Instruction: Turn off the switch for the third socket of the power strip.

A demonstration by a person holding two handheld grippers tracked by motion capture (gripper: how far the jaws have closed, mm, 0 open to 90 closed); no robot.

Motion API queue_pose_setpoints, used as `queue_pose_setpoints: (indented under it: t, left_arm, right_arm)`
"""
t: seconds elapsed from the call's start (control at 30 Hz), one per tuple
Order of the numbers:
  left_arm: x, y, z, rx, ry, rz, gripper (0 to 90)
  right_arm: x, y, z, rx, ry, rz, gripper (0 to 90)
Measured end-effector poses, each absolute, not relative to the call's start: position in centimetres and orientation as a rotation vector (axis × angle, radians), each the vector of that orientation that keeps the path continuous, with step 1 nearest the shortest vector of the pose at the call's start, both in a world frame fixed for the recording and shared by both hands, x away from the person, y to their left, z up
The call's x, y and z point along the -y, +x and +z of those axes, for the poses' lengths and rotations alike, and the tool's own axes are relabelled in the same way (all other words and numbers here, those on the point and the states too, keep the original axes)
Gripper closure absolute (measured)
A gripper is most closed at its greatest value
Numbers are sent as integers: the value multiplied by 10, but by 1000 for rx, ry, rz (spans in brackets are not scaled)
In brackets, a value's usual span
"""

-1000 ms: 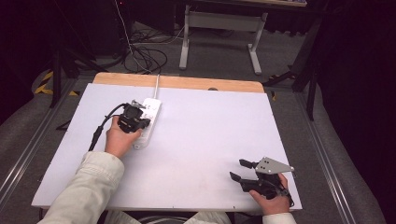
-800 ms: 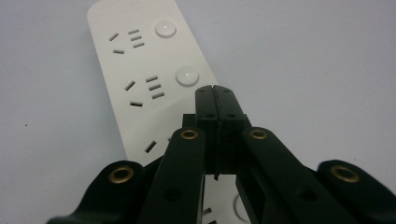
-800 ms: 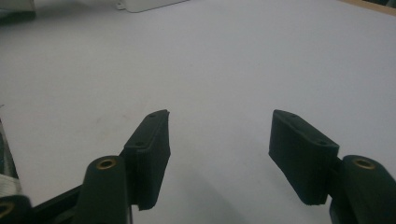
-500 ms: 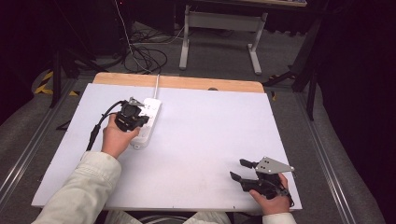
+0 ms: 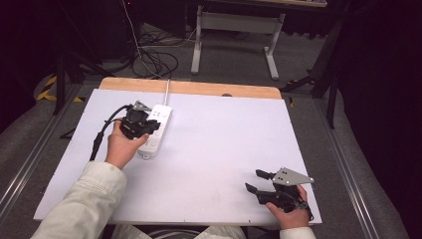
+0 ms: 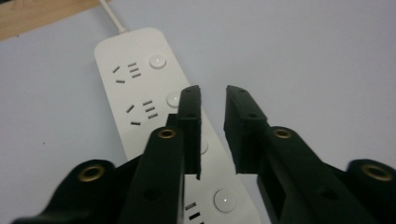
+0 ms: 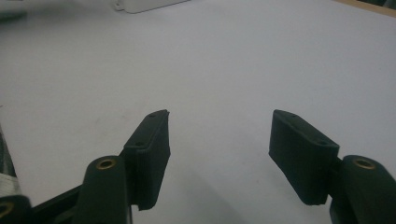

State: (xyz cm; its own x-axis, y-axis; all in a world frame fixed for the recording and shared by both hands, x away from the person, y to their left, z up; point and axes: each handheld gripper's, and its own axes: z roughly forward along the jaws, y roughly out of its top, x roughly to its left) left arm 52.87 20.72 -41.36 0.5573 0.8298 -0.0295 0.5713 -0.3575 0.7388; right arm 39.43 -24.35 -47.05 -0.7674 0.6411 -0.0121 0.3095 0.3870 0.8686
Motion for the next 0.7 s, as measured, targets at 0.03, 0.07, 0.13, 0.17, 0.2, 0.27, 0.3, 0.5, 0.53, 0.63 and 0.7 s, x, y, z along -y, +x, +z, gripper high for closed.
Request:
queue_pose_setpoints:
  t: [0.03, 0.07, 0.13, 0.17, 0.2, 0.27, 0.3, 0.5, 0.53, 0.63, 0.7]
  left_arm:
    - [-208, 528, -412, -1112, 2060, 467, 681]
    - [-207, 526, -411, -1105, 2045, 451, 637]
    - [-208, 523, -408, -1080, 2033, 459, 549]
    - [-208, 521, -405, -1063, 2031, 473, 521]
    - [-208, 518, -403, -1049, 2026, 482, 495]
    - [-208, 513, -399, -1024, 2007, 479, 461]
    - [-209, 510, -396, -1012, 1998, 477, 447]
    - [-212, 493, -382, -955, 1963, 481, 387]
    - [-213, 490, -381, -955, 1962, 480, 378]
    - [-215, 483, -378, -934, 1975, 465, 356]
    - [-216, 476, -376, -917, 1980, 481, 337]
  right_arm:
    - [243, 394, -470, -2305, 826, 1332, 387]
    - [243, 394, -471, -2306, 826, 1331, 388]
    - [243, 395, -471, -2306, 825, 1327, 387]
    - [243, 395, -471, -2305, 826, 1328, 386]
    - [243, 395, -471, -2304, 826, 1332, 386]
    - [243, 394, -470, -2305, 827, 1329, 385]
    - [243, 394, -470, -2305, 826, 1328, 386]
    - [243, 394, -470, -2302, 826, 1329, 384]
    - [243, 394, -470, -2301, 827, 1328, 384]
    - [243, 394, -470, -2303, 822, 1327, 384]
    - [243, 394, -470, -2303, 822, 1327, 384]
